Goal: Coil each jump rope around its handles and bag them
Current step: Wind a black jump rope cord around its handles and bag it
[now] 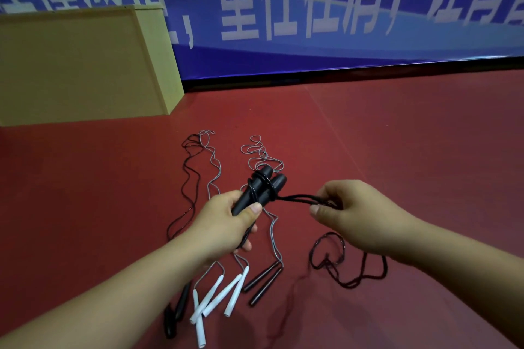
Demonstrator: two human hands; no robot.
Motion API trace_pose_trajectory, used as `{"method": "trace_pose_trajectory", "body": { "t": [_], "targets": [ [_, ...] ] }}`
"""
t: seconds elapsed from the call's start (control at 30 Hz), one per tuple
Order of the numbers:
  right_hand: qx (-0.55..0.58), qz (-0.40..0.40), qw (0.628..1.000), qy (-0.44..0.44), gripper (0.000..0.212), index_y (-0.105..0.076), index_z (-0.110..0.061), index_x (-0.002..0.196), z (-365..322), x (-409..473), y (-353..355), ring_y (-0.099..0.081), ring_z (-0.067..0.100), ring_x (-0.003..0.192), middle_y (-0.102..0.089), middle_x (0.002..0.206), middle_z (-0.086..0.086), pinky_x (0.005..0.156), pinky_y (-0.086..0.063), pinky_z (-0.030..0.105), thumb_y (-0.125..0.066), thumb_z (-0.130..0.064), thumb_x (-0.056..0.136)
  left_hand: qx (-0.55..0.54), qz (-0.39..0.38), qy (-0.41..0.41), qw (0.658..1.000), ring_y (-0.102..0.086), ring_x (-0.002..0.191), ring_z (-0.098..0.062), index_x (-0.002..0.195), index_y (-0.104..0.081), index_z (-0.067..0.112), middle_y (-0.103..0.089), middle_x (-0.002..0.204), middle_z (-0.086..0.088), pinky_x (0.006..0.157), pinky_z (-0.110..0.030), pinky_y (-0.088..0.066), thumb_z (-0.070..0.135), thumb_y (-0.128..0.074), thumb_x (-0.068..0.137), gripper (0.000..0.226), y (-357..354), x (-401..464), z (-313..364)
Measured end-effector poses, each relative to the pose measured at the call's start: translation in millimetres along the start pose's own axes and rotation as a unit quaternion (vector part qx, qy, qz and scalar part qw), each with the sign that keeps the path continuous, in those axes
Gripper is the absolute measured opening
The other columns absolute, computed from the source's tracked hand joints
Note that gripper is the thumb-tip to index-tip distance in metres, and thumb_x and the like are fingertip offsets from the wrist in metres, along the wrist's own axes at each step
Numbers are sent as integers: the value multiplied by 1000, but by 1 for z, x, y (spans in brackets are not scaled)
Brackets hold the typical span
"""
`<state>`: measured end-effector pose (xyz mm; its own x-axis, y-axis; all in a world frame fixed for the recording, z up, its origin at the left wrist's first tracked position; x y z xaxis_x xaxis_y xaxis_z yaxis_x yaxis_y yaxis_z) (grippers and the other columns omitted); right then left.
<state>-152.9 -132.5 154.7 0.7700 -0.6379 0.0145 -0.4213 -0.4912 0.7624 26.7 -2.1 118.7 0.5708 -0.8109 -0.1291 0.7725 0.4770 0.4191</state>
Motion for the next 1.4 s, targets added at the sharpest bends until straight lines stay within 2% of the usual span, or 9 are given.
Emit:
{"method": "trace_pose_trajectory", "body": {
  "t": [0.17, 0.33, 0.5, 0.63, 0.73, 0.87, 1.0, 1.27, 1.4],
  "targets": [
    [-95, -3, 994, 48, 20, -59, -23, 80, -2, -1, -1, -49, 4, 61, -56, 69, -7, 52, -36, 16, -59, -39, 92, 106, -25, 2, 994, -70, 58, -18, 83, -63, 18, -71, 68, 0, 55, -25, -49, 26, -59, 96, 16, 2, 1, 0],
    [-123, -3, 989, 82, 22, -54, -32, 73, -4, -4, 2, -51, 5, 58, -56, 64, -7, 50, -35, 20, -58, -43, 92, 292, -66, -37, 953, -51, 47, -4, 74, -61, 23, -60, 54, 12, 49, -19, -38, 39, -61, 93, 25, 3, -5, 5],
    [-119, 7, 987, 112, 14, -63, -33, 80, -1, -4, 0, -56, 3, 67, -63, 71, -11, 58, -41, 21, -59, -41, 91, 268, -193, -69, 941, -65, 51, -8, 82, -51, 23, -65, 69, 3, 51, -20, -43, 29, -59, 96, 17, -8, -19, 12],
    [-87, 51, 991, 86, 22, -65, -32, 78, 2, -3, 7, -57, 2, 67, -62, 68, -11, 59, -45, 25, -71, -53, 77, 271, -227, -90, 931, -50, 50, -10, 75, -49, 25, -50, 57, 13, 53, -24, -39, 34, -59, 94, 24, -6, -21, 14],
    [-55, 42, 996, 56, 31, -67, -26, 79, 5, -2, 14, -55, 3, 62, -63, 67, -8, 56, -41, 17, -78, -53, 70, 218, -275, -82, 933, -46, 54, -12, 72, -48, 25, -53, 58, 12, 53, -22, -37, 31, -57, 97, 27, -7, -27, 19],
    [110, -14, 994, -4, 30, -68, -18, 86, 9, -3, 17, -54, 7, 64, -63, 74, -2, 63, -46, 22, -83, -37, 69, 126, -323, -63, 936, -45, 53, -18, 71, -51, 25, -57, 62, 4, 50, -21, -37, 25, -56, 99, 28, -9, -33, 23],
    [218, -21, 975, -30, 17, -66, -7, 83, 10, -3, 15, -47, 1, 50, -59, 71, 0, 49, -38, 15, -78, -18, 79, 51, -370, -50, 926, -46, 43, -16, 75, -53, 21, -59, 64, -4, 45, -18, -37, 30, -57, 92, 20, -11, -36, 27],
    [341, -44, 937, -63, 25, -63, -12, 73, 8, -4, 6, -52, 20, 60, -58, 67, 7, 58, -43, 28, -68, -35, 78, -120, -363, -27, 924, -47, 40, -11, 93, -57, 11, -58, 67, -7, 41, -17, -34, 31, -58, 87, 21, -12, -34, 27],
    [312, -69, 944, -85, 19, -68, 0, 92, 7, -2, -3, -52, 16, 60, -63, 73, 9, 58, -41, 30, -48, 1, 90, -206, -326, -3, 923, -48, 39, -10, 83, -65, 20, -59, 67, -7, 38, -17, -29, 31, -58, 84, 13, -14, -34, 29]
  ]
}}
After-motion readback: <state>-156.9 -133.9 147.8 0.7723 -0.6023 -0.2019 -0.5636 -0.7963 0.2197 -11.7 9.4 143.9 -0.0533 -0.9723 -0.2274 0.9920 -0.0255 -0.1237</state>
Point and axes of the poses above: each hand's wrist, its own x-axis towards the middle knuckle, its own y-axis out of the back of the hand, z = x × y, the point moved 1 cm from there along x, towards the middle knuckle
